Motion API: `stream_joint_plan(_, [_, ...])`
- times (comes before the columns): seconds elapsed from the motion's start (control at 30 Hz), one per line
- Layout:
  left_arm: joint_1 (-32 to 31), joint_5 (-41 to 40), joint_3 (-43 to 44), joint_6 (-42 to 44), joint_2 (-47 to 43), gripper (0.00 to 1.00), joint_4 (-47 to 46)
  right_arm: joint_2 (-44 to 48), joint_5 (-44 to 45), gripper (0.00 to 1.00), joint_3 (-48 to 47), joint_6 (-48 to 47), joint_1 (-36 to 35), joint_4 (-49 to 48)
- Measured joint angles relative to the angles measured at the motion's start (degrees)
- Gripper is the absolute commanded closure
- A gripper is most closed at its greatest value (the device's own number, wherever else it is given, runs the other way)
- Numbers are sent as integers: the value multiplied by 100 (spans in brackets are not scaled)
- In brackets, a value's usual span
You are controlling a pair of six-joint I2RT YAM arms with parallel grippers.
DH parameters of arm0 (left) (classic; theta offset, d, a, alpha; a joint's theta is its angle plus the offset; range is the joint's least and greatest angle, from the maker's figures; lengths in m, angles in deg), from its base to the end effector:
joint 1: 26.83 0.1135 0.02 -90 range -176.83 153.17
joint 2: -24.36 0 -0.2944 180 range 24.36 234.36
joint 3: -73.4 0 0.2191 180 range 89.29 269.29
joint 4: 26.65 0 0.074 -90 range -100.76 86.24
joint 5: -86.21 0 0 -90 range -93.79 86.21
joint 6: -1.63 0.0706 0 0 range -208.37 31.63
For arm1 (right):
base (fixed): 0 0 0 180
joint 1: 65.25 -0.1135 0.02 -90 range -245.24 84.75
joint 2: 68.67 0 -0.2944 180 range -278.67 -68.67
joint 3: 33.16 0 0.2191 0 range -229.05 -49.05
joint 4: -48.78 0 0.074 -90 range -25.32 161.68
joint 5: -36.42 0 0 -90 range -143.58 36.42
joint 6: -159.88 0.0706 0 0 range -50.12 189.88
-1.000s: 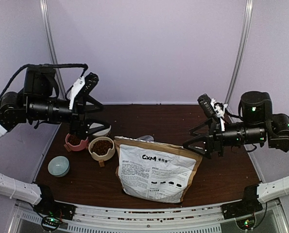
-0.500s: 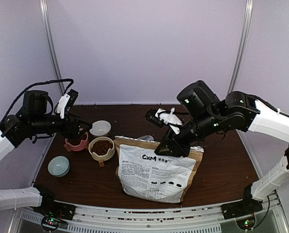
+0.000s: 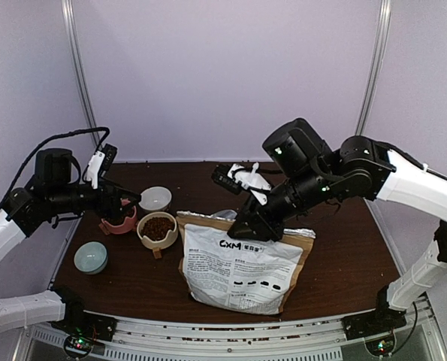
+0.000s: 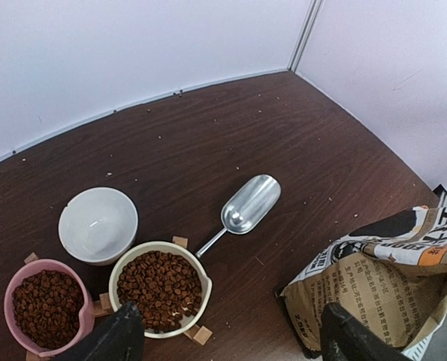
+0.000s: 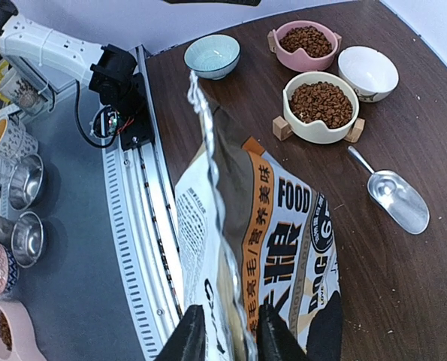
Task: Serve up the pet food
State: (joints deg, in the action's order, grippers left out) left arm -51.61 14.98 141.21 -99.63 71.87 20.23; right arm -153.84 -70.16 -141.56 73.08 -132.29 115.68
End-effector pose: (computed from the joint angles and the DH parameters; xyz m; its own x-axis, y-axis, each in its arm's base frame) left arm 0.1290 -0.0846 0.3436 -0.5269 0.0396 -0.8490 0.5661 0.7614 -0.3158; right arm 0.0981 0.2832 0.3955 -0.3227 -0.6245 -0.7112 -0.9465 0.2190 0.2371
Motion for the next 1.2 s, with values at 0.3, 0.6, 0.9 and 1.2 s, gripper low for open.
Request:
stream_joint_plan(0.3, [0, 46, -105, 9, -96, 16, -79, -376, 35, 100, -367, -31, -50, -24])
stream_joint_plan(0.6, [9, -55, -190, 13, -247, 16, -109, -356, 317, 34, -376, 66, -61, -101])
stream_joint_plan(0.9, [13, -955, -173, -256, -199, 10, -411, 660, 898, 6, 96, 673, 315, -988])
stream_joint_plan(1.2, [1023, -1687, -94, -531, 1091, 9, -761, 1626, 1128, 1, 1611, 1499, 2457, -1530])
